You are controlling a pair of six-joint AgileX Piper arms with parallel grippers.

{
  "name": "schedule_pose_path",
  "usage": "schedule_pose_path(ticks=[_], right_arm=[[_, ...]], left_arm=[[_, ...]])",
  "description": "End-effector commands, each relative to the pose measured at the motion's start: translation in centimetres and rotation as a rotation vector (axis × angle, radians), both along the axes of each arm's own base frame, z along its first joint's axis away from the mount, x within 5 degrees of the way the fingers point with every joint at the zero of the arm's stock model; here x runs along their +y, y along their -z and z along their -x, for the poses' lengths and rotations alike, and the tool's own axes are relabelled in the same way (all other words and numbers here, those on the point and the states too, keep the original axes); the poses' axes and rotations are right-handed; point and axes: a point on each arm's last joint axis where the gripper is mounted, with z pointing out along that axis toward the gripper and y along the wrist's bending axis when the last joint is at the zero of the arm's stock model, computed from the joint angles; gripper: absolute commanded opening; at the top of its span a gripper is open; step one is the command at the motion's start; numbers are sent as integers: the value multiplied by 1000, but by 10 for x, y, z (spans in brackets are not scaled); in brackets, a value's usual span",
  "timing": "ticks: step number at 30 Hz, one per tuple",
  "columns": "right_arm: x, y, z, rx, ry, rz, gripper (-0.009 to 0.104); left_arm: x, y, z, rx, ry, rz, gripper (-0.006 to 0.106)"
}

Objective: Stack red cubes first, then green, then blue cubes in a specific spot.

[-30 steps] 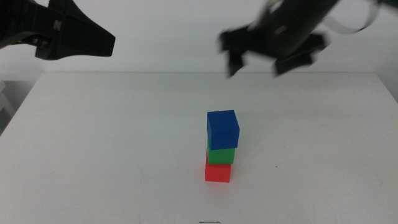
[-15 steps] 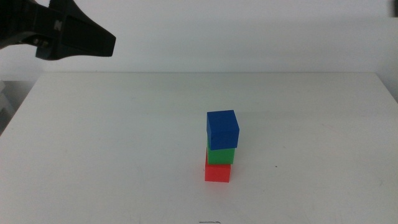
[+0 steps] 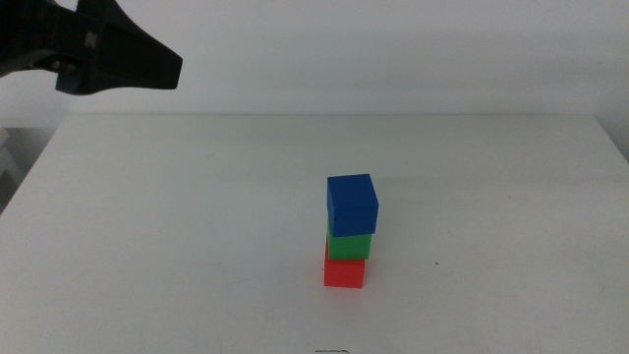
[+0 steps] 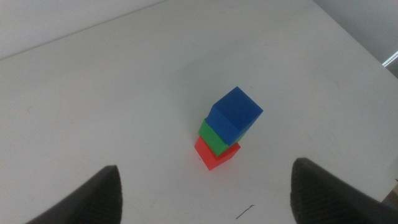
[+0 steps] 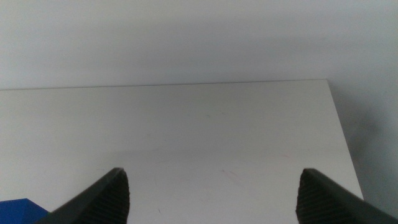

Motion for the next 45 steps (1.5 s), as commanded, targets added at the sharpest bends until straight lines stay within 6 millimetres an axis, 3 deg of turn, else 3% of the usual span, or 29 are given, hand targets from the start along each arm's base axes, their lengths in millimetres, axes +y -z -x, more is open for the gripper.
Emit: schedule_pose_path(ticks=[1, 4, 8, 12, 15, 28, 40, 45], right_arm=[[-2, -17, 4, -114, 10, 10, 93], [-2, -17, 4, -113, 11, 6, 93], [-2, -17, 4, -113, 11, 7, 93], [-2, -17, 4, -113, 11, 7, 93], [-2, -17, 4, -113, 11, 7, 93], [-2, -17, 4, -113, 11, 7, 93], [-2, -15, 3, -112, 11, 4, 93], [-4, 4, -1, -210, 32, 16, 93]], left_arm=[[-2, -15, 6, -71, -5, 61, 91], [13, -16, -12, -151, -221, 116, 91], [31, -18, -19, -339, -473, 170, 91], [45, -19, -23, -544, -584, 119, 91], [49, -17, -26, -609, -648, 175, 91], [51, -9, -31, -599, -666, 162, 91], [52, -16, -18, -634, -666, 182, 91], [52, 6, -8, -620, -673, 177, 91]])
